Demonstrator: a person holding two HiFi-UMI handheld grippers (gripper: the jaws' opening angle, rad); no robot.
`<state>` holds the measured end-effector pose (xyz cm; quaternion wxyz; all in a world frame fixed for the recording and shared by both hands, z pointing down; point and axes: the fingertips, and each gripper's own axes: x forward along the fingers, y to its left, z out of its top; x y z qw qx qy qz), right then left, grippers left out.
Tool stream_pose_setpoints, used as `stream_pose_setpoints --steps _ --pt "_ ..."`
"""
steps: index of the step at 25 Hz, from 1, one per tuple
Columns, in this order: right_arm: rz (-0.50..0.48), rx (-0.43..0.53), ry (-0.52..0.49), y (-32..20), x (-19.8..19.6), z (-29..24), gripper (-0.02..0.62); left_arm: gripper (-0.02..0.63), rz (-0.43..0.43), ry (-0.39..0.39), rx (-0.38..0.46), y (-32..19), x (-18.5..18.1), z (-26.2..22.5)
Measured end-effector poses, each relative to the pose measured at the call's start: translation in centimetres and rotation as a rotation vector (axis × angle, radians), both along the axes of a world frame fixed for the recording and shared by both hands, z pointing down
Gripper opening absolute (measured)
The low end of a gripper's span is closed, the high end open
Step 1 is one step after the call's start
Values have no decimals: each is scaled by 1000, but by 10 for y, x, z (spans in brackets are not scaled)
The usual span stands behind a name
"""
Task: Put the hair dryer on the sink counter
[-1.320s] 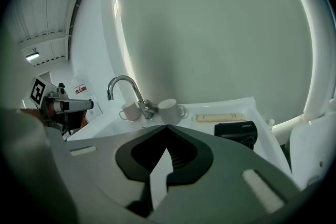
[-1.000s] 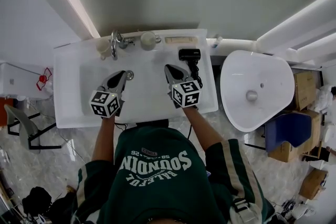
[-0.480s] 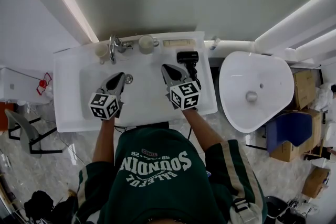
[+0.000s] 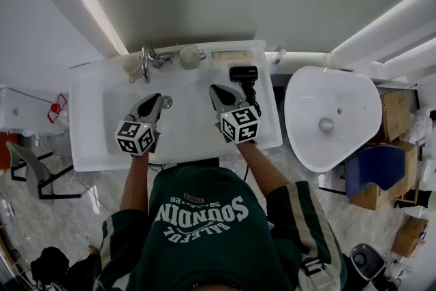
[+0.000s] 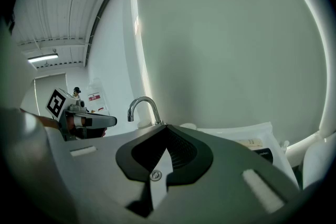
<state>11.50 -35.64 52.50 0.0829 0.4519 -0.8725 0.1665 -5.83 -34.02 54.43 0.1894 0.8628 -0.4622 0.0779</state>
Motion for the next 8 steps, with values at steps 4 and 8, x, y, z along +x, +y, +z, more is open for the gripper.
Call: stream_pose_setpoints --steps 4,8 --pt "-1 -4 0 0 1 3 5 51 1 -1 -3 0 1 2" --pt "-3 -4 -3 -1 2 3 5 51 0 -1 -4 0 2 2"
